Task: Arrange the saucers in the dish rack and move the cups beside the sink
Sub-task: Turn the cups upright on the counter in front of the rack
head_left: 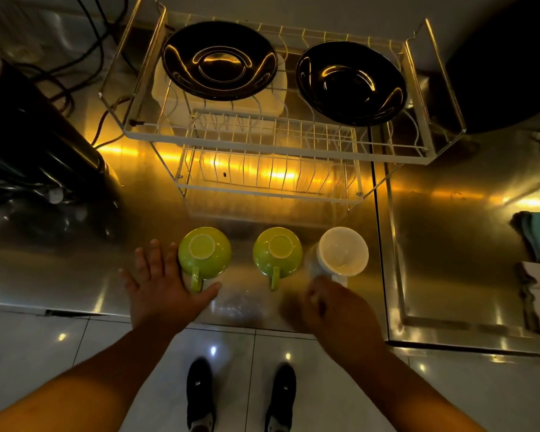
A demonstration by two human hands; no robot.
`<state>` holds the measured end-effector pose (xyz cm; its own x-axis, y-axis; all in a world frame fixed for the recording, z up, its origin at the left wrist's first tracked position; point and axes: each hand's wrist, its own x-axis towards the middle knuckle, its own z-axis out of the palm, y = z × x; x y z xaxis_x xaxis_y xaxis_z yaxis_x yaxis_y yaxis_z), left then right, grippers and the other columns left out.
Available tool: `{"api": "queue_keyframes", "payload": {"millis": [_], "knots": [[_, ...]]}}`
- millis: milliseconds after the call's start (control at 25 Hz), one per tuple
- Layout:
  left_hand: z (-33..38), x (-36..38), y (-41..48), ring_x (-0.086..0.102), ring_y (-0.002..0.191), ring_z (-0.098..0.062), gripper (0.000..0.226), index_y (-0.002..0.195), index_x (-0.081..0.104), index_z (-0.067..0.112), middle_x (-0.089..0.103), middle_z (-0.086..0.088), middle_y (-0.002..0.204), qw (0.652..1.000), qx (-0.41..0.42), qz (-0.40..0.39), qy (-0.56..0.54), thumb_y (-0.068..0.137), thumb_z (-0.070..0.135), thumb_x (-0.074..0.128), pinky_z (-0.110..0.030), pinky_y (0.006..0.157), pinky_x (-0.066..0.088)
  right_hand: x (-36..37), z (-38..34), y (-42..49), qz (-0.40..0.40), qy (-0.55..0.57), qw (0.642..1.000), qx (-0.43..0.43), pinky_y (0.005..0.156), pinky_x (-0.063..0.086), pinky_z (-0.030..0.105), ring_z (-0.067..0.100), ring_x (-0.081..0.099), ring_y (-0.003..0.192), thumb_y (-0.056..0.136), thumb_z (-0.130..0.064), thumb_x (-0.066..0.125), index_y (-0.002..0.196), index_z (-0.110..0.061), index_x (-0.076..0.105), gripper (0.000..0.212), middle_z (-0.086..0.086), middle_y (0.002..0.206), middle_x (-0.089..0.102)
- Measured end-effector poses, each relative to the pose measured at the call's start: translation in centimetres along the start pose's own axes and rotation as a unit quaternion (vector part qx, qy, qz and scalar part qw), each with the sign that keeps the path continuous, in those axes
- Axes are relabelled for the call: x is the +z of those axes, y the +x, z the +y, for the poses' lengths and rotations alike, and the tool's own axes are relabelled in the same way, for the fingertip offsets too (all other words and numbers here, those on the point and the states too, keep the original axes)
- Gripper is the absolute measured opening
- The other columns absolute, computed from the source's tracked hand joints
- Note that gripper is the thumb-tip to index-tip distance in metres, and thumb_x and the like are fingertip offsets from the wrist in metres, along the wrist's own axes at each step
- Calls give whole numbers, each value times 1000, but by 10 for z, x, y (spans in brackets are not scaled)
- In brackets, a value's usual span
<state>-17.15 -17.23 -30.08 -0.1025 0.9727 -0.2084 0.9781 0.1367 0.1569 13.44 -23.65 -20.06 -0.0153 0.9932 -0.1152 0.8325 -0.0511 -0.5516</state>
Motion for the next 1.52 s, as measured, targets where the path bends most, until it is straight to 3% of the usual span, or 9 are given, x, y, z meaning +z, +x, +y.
{"api": "queue_keyframes", "payload": {"millis": [120, 400, 560, 800, 880, 1000, 1200, 1400, 1520], "knots": [[-1, 1, 0, 3, 158, -42, 134, 162, 18, 16, 11, -18, 172, 1000, 1, 1, -1, 63, 105, 32, -71, 121, 5, 17, -32, 36, -173, -209, 953, -137, 61, 53, 29, 19, 70, 77, 95, -39, 56, 124, -29, 49, 31, 0, 93, 71], [-4, 5, 1, 0, 158, -41, 132, 163, 12, 18, 7, -16, 172, 1000, 2, 4, 7, 65, 105, 30, -69, 122, 2, 56, -57, 87, -276, -279, 918, 60, 69, 46, 41, 33, 66, 93, 96, -18, 48, 91, -7, 67, 22, 14, 90, 67], [-5, 6, 1, 0, 158, -40, 132, 163, 11, 19, 7, -16, 173, 1000, 2, 6, 2, 65, 105, 30, -69, 122, 3, 72, -71, 91, -355, -464, 810, 42, 57, 45, 42, 35, 61, 81, 90, -18, 62, 73, -7, 54, 22, 16, 66, 48], [-4, 4, 0, 2, 158, -41, 132, 163, 15, 17, 10, -17, 172, 1000, 5, 7, 6, 65, 105, 29, -70, 121, 5, 43, -107, 88, -288, -470, 830, -89, 71, 47, 43, 33, 64, 93, 89, -29, 66, 92, -19, 69, 12, 7, 94, 68], [-4, 3, 0, 3, 158, -42, 131, 163, 16, 17, 11, -18, 172, 1000, 7, 9, 5, 66, 104, 29, -70, 121, 5, 5, -116, 101, -165, -374, 906, -115, 69, 44, 37, 28, 65, 85, 86, -38, 66, 77, -21, 67, 19, 5, 87, 71], [-5, 4, 1, 1, 158, -41, 130, 162, 17, 18, 11, -17, 172, 1000, 5, 8, 5, 66, 104, 29, -71, 121, 5, -52, -101, 114, -205, -83, 975, 18, 63, 42, 28, 19, 59, 69, 96, -38, 56, 78, -17, 67, 30, 3, 74, 65], [-6, 8, 2, 5, 157, -43, 129, 161, 21, 17, 15, -18, 171, 1000, 7, 8, 2, 66, 104, 32, -72, 120, 7, -18, -73, 53, -145, 427, 858, 245, 71, 54, 37, 25, 65, 75, 98, -29, 59, 87, -6, 71, 28, 20, 85, 73], [-7, 12, 3, 8, 157, -44, 130, 161, 22, 16, 16, -19, 170, 1000, 8, 11, 11, 65, 103, 34, -71, 119, 6, 40, -65, 33, -21, 500, 813, 298, 65, 53, 27, 22, 66, 73, 96, -22, 61, 77, -13, 76, 26, 15, 83, 76], [-7, 14, 3, 8, 157, -43, 130, 161, 21, 17, 16, -18, 170, 1000, 8, 16, 15, 66, 103, 34, -71, 119, 6, 63, -65, 34, 32, 522, 780, 343, 74, 50, 41, 26, 64, 77, 95, -20, 63, 69, -18, 76, 29, 14, 78, 73]]}}
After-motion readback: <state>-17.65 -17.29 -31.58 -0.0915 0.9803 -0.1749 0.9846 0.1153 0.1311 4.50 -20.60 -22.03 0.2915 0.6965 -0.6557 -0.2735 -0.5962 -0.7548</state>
